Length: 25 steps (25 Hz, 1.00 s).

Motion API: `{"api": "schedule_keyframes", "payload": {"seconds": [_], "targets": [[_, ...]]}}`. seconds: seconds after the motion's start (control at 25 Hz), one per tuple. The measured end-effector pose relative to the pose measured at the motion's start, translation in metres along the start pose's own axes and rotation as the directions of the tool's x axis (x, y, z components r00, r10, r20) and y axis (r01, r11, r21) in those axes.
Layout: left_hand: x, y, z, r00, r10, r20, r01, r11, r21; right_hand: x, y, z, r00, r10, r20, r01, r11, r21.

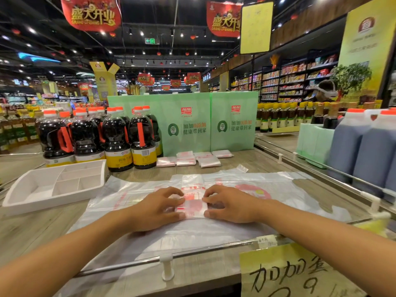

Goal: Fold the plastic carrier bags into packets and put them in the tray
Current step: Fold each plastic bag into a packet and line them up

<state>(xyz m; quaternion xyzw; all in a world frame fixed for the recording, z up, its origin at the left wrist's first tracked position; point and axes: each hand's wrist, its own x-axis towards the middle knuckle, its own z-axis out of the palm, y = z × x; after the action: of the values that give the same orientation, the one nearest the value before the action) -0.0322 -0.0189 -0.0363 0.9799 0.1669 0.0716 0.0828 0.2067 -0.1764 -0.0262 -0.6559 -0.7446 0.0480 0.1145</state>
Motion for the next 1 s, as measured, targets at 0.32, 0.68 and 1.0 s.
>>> {"api": "schedule_keyframes", "payload": {"seconds": [0.32,0.68,1.0], "targets": [[-0.005,-0.001,-0.002,0.998,-0.024,-0.053,0.017,0.990,-0.143,-0.002,-0.006,-0.004,0.996,-0.010,-0.088,0.014,0.999,0.040],[-0.003,0.015,-0.006,0.975,-0.109,-0.193,0.041,0.945,-0.323,0.004,-0.012,-0.003,0.964,0.059,-0.259,-0.013,0.984,0.176],[0.001,0.025,-0.002,0.966,-0.222,-0.132,0.116,0.829,-0.547,0.013,-0.004,0.003,0.954,0.122,-0.275,-0.031,0.949,0.313]]}}
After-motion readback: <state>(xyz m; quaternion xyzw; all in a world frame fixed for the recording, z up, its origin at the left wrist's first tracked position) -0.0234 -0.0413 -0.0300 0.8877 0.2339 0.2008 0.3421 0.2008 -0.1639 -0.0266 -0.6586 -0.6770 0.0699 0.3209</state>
